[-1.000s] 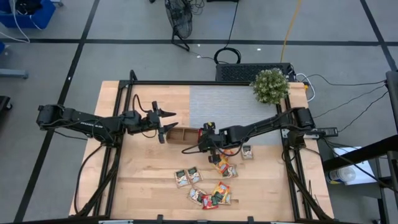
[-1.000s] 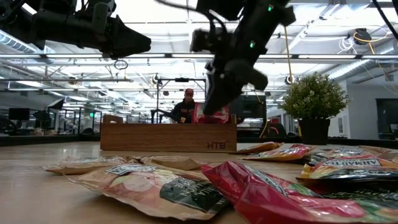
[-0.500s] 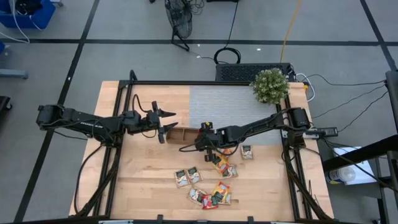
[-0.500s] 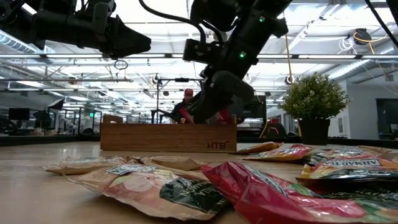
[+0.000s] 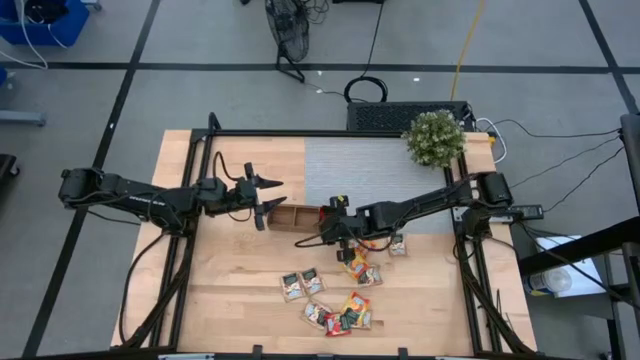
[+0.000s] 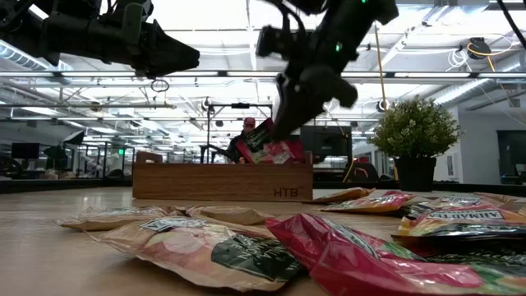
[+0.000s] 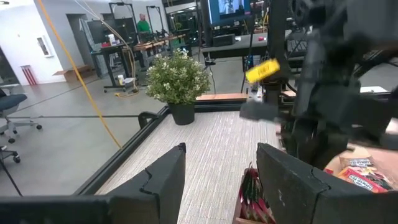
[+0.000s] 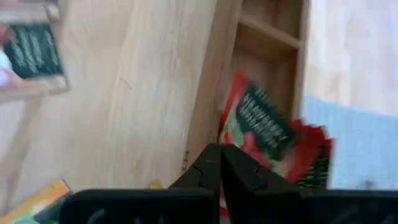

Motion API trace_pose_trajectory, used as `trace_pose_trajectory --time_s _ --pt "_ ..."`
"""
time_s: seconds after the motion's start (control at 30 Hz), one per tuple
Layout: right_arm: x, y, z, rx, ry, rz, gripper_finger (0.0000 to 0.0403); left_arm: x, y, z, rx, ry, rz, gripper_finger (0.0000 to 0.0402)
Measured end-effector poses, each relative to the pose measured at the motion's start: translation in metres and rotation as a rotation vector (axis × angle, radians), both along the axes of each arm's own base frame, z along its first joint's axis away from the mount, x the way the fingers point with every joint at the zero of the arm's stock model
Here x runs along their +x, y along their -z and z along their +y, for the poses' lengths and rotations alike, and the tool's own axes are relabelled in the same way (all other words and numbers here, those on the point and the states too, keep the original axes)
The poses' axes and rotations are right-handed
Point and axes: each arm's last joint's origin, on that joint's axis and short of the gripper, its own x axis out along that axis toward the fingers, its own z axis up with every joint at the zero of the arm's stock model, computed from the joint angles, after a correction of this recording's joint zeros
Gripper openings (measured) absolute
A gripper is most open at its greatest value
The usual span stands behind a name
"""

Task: Pick & Place Tea
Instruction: Put the red tea bag into the right section of the wooden organizer

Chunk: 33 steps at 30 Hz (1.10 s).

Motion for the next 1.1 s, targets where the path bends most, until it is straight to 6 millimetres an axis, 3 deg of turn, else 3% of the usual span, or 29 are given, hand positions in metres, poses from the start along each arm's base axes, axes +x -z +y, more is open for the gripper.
trace_pose_trajectory --time_s 0.13,0.27,0.37,0.47,0.63,0.87,1.1 --pt "-0.005 -0.020 -0.002 -0.007 -0.015 -0.057 0.0011 0.000 0.000 0.000 0.000 0.000 0.000 0.0200" --pt "-0.012 -0.046 -0.005 0.000 -0.012 -0.148 0.0051 0.000 0.000 0.000 0.000 0.000 0.000 0.0200" --pt "-0.014 -0.055 -0.012 0.016 0.017 -0.179 0.0084 0.000 0.000 0.000 0.000 0.000 0.000 0.0200" --pt "-0.013 -0.051 -0.022 0.062 0.042 -0.162 0.0112 0.000 0.000 0.000 0.000 0.000 0.000 0.0200" --pt "-0.011 -0.025 -0.030 0.153 0.019 -0.104 0.0137 0.000 0.000 0.000 0.000 0.000 0.000 0.0200" --pt "-0.017 -0.001 -0.044 0.135 0.033 -0.104 0.0129 0.000 0.000 0.000 0.000 0.000 0.000 0.0200" --pt "-0.018 -0.002 -0.046 0.135 0.041 -0.108 0.0119 0.000 0.000 0.000 0.000 0.000 0.000 0.0200"
